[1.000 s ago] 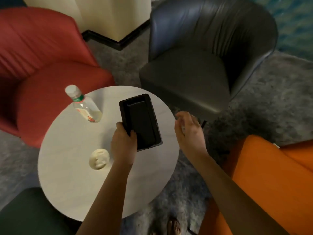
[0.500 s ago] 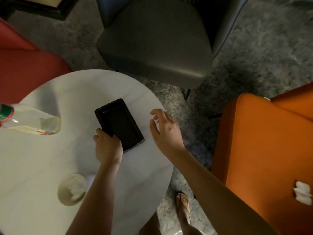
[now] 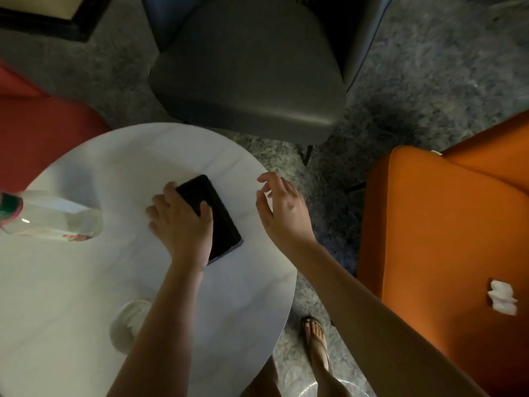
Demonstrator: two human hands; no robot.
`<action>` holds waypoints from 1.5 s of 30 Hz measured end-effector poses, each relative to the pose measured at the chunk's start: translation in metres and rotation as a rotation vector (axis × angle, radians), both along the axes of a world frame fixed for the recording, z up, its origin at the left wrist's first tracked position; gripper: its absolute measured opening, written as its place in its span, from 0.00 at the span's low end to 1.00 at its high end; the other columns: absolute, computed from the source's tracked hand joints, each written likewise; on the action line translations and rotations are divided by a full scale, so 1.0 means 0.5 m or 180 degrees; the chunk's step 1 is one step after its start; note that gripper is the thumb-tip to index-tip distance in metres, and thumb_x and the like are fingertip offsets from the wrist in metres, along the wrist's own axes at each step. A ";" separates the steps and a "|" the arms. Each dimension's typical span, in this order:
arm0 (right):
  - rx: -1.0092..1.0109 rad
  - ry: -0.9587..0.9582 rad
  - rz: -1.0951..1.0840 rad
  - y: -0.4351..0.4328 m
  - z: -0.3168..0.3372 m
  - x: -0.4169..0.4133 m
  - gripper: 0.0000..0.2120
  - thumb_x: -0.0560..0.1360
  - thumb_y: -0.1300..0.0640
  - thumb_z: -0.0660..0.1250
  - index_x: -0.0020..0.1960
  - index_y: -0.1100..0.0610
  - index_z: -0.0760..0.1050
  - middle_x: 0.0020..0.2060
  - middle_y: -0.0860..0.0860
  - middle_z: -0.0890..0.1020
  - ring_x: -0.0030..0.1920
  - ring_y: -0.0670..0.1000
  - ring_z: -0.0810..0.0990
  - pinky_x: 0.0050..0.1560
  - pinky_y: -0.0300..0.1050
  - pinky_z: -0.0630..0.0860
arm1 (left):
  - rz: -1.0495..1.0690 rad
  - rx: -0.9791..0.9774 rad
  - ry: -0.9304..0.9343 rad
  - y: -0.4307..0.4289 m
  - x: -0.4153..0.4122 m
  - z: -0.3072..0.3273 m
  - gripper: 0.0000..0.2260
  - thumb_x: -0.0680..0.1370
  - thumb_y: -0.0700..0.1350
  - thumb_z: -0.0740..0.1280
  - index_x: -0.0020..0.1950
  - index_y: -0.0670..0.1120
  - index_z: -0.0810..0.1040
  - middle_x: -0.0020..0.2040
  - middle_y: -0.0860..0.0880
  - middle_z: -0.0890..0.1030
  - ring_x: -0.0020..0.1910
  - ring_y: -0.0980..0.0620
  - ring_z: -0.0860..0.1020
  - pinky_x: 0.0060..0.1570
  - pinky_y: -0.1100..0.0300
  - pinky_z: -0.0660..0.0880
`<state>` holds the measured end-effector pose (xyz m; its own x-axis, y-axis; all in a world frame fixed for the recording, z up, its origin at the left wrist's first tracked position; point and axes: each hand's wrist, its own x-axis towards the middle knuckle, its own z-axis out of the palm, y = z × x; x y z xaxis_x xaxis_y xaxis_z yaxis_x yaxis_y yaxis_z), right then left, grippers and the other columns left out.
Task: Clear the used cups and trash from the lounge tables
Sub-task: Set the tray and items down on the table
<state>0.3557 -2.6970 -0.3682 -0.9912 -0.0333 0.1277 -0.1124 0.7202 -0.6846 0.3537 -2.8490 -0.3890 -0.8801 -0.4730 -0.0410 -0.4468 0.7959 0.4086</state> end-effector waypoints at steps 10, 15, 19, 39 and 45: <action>0.0126 0.0181 -0.0992 0.261 0.120 0.052 0.12 0.75 0.61 0.61 0.57 0.62 0.71 0.47 0.59 0.79 0.49 0.59 0.75 0.47 0.51 0.70 | -0.2081 0.1111 0.0620 0.314 -0.058 0.164 0.19 0.72 0.45 0.69 0.61 0.45 0.71 0.57 0.45 0.75 0.58 0.45 0.72 0.58 0.49 0.66; 0.0253 0.0253 -0.1693 0.484 0.128 0.146 0.10 0.76 0.60 0.60 0.56 0.61 0.71 0.47 0.57 0.78 0.48 0.58 0.75 0.49 0.55 0.71 | -0.2947 0.1430 0.0785 0.552 -0.011 0.175 0.17 0.70 0.40 0.71 0.58 0.40 0.74 0.52 0.41 0.77 0.52 0.44 0.76 0.54 0.53 0.70; 0.0259 0.0243 -0.2157 0.655 0.097 0.227 0.10 0.76 0.58 0.59 0.57 0.58 0.70 0.47 0.53 0.78 0.48 0.54 0.75 0.47 0.53 0.72 | -0.3320 0.1541 0.0641 0.735 0.043 0.145 0.17 0.71 0.43 0.70 0.59 0.43 0.73 0.53 0.43 0.76 0.53 0.44 0.74 0.53 0.47 0.72; 0.0216 -0.1412 -0.3419 1.349 -0.390 0.433 0.24 0.75 0.57 0.64 0.69 0.53 0.62 0.70 0.56 0.63 0.70 0.58 0.59 0.68 0.58 0.60 | -0.2949 0.0705 -0.2021 1.315 0.402 -0.318 0.27 0.72 0.47 0.70 0.69 0.52 0.65 0.67 0.46 0.66 0.66 0.45 0.66 0.60 0.51 0.70; -0.0209 -0.1572 -0.3456 1.373 -0.447 0.441 0.22 0.75 0.62 0.64 0.67 0.51 0.66 0.70 0.56 0.64 0.70 0.58 0.62 0.68 0.54 0.63 | -0.2862 0.0294 -0.2060 1.312 0.430 -0.352 0.28 0.75 0.40 0.67 0.71 0.52 0.62 0.70 0.47 0.62 0.64 0.49 0.68 0.50 0.62 0.73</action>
